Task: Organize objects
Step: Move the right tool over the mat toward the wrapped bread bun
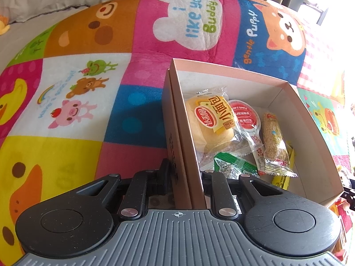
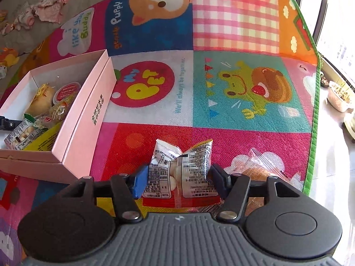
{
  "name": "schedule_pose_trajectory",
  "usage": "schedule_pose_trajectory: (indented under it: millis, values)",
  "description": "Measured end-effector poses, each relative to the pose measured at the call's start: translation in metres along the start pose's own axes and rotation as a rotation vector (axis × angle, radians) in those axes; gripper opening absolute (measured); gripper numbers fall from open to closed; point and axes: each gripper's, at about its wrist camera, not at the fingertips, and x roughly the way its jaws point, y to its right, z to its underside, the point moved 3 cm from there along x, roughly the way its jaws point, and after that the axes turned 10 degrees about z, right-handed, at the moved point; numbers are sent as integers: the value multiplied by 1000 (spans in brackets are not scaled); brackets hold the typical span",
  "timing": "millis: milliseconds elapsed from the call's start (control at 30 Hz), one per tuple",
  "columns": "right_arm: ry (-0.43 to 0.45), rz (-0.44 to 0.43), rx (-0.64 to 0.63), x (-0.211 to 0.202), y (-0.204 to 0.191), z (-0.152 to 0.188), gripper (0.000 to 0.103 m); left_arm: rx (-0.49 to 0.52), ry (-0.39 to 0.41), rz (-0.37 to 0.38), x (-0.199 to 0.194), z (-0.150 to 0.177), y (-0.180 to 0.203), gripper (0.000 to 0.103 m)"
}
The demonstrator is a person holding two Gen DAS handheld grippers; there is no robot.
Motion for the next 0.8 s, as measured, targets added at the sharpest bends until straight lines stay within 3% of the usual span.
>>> schedule_pose_trajectory:
  millis: [300, 633, 800]
  values:
    - [65, -89, -39, -76, -2, 21, 60, -9, 6, -3, 1, 1, 0, 21]
    - [-39, -243, -162, -93, -60, 72, 60, -14, 13, 6, -1, 3, -1, 21]
    - [-71, -310, -149, -95, -67, 87, 76, -13, 13, 9, -1, 4, -1, 21]
